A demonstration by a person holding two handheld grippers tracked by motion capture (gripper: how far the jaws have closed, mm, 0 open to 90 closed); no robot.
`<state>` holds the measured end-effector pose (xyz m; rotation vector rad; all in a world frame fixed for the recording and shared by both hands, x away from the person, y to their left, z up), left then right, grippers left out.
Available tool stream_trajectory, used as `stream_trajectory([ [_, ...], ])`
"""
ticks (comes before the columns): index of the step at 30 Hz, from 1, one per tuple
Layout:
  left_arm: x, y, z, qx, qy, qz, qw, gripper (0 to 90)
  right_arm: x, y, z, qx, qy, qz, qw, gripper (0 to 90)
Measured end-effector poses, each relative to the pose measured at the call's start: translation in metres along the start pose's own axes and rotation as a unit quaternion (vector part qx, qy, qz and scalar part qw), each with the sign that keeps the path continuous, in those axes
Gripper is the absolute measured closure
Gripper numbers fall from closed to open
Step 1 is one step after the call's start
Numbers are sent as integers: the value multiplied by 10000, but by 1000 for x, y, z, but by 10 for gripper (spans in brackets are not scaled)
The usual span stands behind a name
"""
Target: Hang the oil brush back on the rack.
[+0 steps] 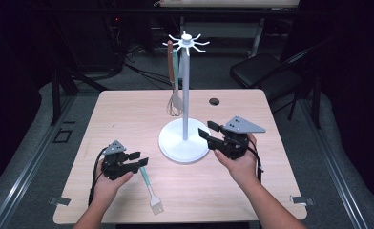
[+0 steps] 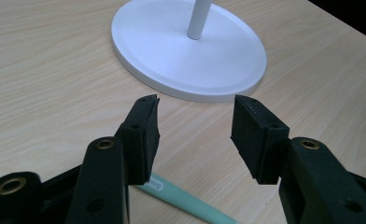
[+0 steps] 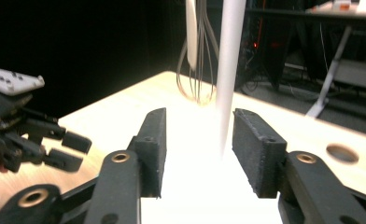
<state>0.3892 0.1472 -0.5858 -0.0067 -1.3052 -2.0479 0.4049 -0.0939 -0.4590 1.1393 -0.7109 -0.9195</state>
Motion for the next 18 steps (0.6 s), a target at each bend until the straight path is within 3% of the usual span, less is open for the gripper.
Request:
stream_trajectory([
  [8, -5, 0, 4, 58, 77, 54, 9999, 510, -12, -62, -9, -548, -71, -167, 9983, 502],
  [14, -7, -1, 3, 54, 137, 58, 9999, 510, -46, -107, -20, -1127, 293, -243, 9929, 552],
  [18, -7, -2, 3, -10, 173, 15, 9998, 510, -76, -131, -30, -1471, 520, -54, 9877, 591],
])
Point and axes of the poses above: each handheld gripper's, and its own axes: z roughly backward along the jaws, y roughly out of its top, x roughly to its right, the point moved 10 cm from there along -z, roughly forward along the jaws, and after that the axes turned 14 degrees about -y, right-handed, at the moved point
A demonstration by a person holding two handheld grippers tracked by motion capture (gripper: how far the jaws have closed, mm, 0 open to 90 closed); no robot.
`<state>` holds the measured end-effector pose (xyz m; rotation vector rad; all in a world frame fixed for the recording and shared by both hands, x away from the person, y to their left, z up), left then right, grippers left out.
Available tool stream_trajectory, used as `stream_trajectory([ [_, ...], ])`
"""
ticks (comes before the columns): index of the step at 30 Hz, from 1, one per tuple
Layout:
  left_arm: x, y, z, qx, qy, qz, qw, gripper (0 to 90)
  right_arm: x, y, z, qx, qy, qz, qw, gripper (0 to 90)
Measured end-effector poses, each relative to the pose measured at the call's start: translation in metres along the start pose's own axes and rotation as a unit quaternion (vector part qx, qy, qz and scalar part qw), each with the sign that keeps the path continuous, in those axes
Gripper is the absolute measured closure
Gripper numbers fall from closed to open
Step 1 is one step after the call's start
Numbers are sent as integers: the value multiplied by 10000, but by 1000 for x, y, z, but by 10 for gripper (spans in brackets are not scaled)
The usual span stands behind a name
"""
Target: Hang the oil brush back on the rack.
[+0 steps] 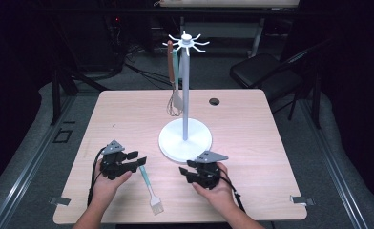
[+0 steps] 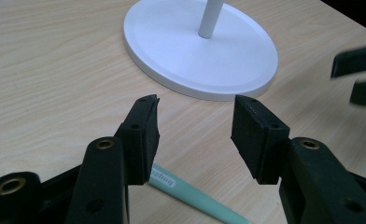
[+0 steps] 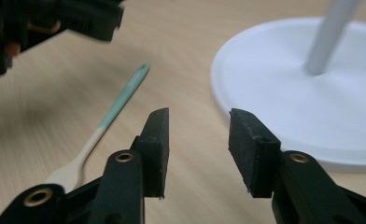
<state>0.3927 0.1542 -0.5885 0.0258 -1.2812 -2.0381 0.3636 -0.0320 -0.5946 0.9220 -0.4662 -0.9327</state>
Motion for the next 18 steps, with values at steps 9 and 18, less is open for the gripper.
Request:
stream_trajectory([
  [9, -5, -3, 1, 16, 80, 49, 10000, 510, -71, -27, -31, -650, 541, 391, 9957, 653],
  [18, -7, -2, 4, 36, 98, 77, 9999, 510, -104, -31, -49, -783, 714, 544, 9929, 623],
])
Point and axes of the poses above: each handheld gripper's, and its own axes: z roughly backward along the jaws, y roughly out of its top, x roughly to its right, the point moved 10 cm from there along -z, roughly forward along the jaws, and after that the axes turned 14 degrees about -y, right-handed, at the moved point
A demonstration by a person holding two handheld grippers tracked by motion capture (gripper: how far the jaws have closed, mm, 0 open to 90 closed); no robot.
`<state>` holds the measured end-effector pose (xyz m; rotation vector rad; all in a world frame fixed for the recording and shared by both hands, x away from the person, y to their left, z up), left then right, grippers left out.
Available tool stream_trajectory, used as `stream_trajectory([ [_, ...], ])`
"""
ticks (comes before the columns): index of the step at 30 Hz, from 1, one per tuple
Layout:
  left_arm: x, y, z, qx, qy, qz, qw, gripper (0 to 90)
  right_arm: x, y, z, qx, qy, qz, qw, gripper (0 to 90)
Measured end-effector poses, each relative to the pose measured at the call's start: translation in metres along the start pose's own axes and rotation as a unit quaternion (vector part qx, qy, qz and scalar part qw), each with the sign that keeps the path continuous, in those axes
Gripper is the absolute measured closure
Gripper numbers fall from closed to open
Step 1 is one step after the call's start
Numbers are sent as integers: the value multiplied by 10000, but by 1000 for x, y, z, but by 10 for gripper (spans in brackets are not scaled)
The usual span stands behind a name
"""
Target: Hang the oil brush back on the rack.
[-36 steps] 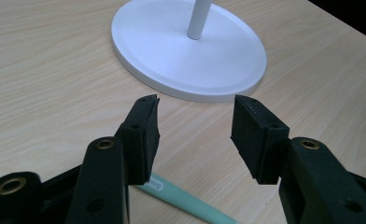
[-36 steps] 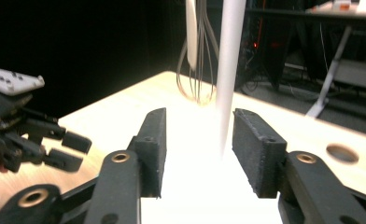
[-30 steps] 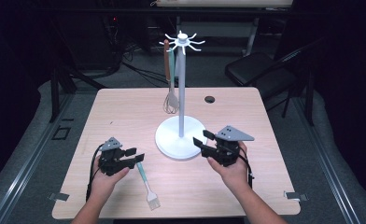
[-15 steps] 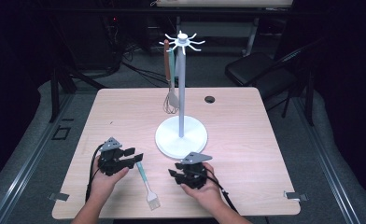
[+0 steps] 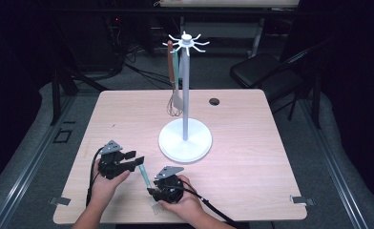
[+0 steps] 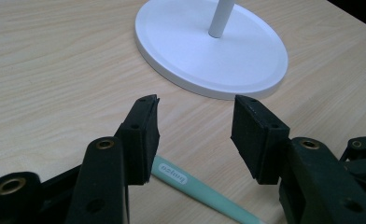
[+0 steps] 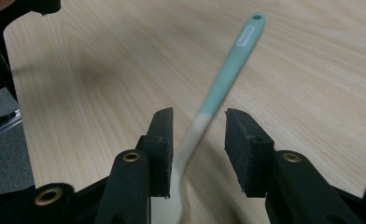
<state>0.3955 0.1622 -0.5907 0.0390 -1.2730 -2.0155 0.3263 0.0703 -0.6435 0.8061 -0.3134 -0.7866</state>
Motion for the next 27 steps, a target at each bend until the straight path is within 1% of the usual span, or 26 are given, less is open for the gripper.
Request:
stream_trajectory([
  [1, 0, 0, 0, -10, 2, 1, 10000, 510, 0, -1, -1, -69, -35, 68, 9999, 623],
  [2, 0, -1, 0, -8, 1, 11, 10000, 510, -2, -2, -4, -71, -49, 64, 9999, 621],
  [3, 0, -1, -1, 10, 1, 34, 10000, 510, -2, -4, -6, -135, -106, 137, 9998, 623],
  [5, 0, -1, -1, 1, 0, 31, 10000, 510, -2, -4, -8, -48, -229, 304, 9993, 630],
  [6, 0, -1, -1, 5, -3, 21, 10000, 511, -3, -4, -9, -40, -240, 282, 9993, 648],
  [7, 0, -1, -1, 6, -2, 25, 10000, 510, -3, -4, -8, -139, -236, 350, 9990, 666],
  [9, 0, 0, 0, -8, 6, -8, 10000, 511, -4, -4, -8, -137, -192, 355, 9991, 737],
  [10, 0, 0, 1, 38, 8, 9, 10000, 511, -4, -4, -7, -179, -166, 384, 9990, 776],
  [14, 0, 2, 4, 89, 24, 6, 10000, 510, 3, -8, -1, -346, -218, 482, 9980, 809],
  [17, -1, 2, 4, 93, 32, 13, 10000, 511, 17, -11, 5, -437, -298, 446, 9976, 825],
  [18, -1, 2, 5, 87, 38, 9, 10000, 510, 22, -13, 8, -474, -328, 456, 9973, 828],
  [19, -1, 2, 5, 86, 39, 6, 10000, 510, 29, -16, 12, -526, -348, 518, 9967, 830],
  [20, -1, 2, 5, 86, 42, 7, 10000, 510, 35, -18, 15, -510, -439, 478, 9966, 832],
  [21, -1, 2, 5, 97, 34, 13, 9999, 510, 42, -21, 19, -498, -464, 464, 9966, 832],
  [22, -1, 2, 5, 91, 42, 20, 9999, 510, 48, -25, 23, -474, -465, 407, 9970, 832],
  [24, -1, 1, 5, 79, 37, 22, 10000, 510, 62, -33, 34, -480, -461, 376, 9971, 832],
  [26, -1, 1, 4, 57, 32, 28, 10000, 510, 77, -43, 46, -511, -459, 385, 9969, 832],
  [27, -1, 1, 3, 56, 20, 19, 10000, 511, 83, -48, 51, -462, -447, 406, 9971, 832],
])
Point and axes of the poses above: each handheld gripper's, and its own axes: z roughly backward along the jaws, y roughly out of its top, x roughly to its right, the point moved 10 cm from there along -z, roughly forward along the jaws, and after that the axes turned 14 degrees about -y, right-handed, at the moved point
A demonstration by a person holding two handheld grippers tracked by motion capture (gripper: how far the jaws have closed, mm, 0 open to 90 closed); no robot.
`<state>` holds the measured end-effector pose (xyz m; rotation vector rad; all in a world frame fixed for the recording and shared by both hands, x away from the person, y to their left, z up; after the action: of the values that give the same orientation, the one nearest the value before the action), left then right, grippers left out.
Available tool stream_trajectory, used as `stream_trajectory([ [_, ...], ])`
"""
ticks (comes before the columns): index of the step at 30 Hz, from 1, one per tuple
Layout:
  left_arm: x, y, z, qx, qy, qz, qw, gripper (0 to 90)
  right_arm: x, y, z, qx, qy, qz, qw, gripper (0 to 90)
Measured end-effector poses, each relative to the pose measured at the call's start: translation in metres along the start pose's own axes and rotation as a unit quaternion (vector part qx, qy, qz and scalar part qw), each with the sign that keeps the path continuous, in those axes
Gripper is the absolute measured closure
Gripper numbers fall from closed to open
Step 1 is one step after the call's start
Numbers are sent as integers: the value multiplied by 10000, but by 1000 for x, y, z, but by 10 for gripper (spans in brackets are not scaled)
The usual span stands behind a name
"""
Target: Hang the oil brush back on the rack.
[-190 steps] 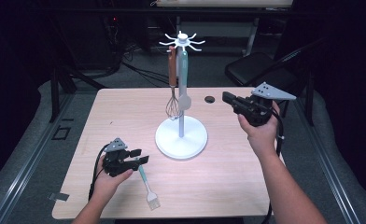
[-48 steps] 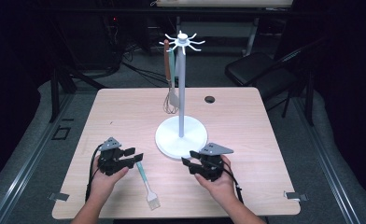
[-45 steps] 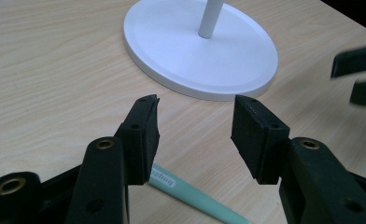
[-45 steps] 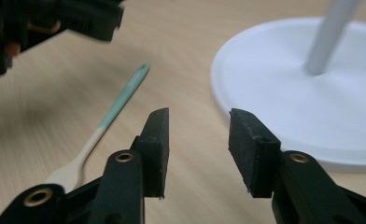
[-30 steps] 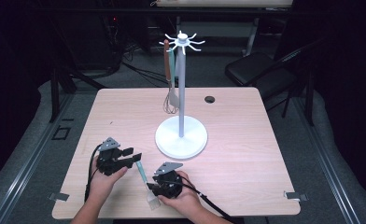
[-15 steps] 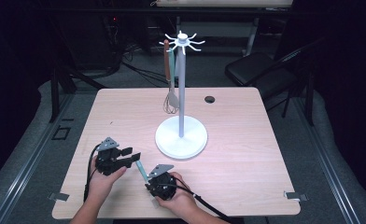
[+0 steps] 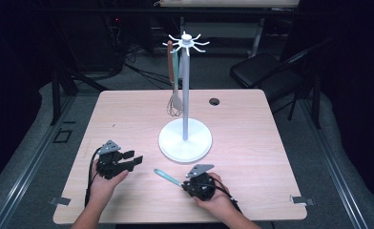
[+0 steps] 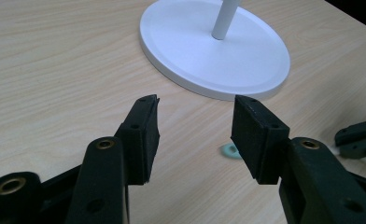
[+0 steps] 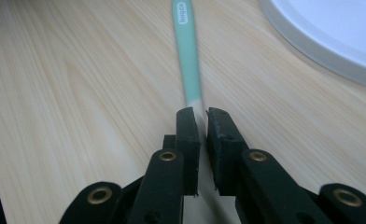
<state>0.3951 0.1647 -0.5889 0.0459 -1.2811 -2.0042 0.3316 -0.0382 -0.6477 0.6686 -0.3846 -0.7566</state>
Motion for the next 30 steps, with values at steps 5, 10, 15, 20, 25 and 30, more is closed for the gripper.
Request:
stream_trajectory([
  [5, 3, -1, -4, -47, -26, -2, 10000, 510, 33, -30, 25, -109, -110, -12, 9999, 832],
  [10, 4, -3, -7, -59, -38, 14, 10000, 511, 45, -48, 40, -73, -134, -188, 9997, 830],
  [15, 7, -3, -9, -106, -54, -36, 9999, 511, 46, -48, 39, -90, -184, -125, 9997, 799],
  [20, 11, -3, -12, -111, -112, -45, 9999, 511, 39, -38, 29, -80, -231, 105, 9996, 787],
  [25, 14, -3, -14, -108, -198, -36, 9997, 510, 34, -25, 17, -1, -251, 120, 9996, 783],
  [30, 21, -3, -19, -78, -347, -6, 9994, 501, 31, -18, 10, 81, -186, 137, 9997, 806],
])
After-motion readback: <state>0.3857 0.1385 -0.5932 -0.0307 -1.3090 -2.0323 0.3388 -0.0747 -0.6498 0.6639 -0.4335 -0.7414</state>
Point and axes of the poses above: each handheld gripper's, and its own axes: z roughly backward along the jaws, y roughly out of its top, x roughly to its right, the point moved 10 cm from there along -z, roughly forward along the jaws, and after that the axes turned 14 degrees about -y, right-handed, at the moved point
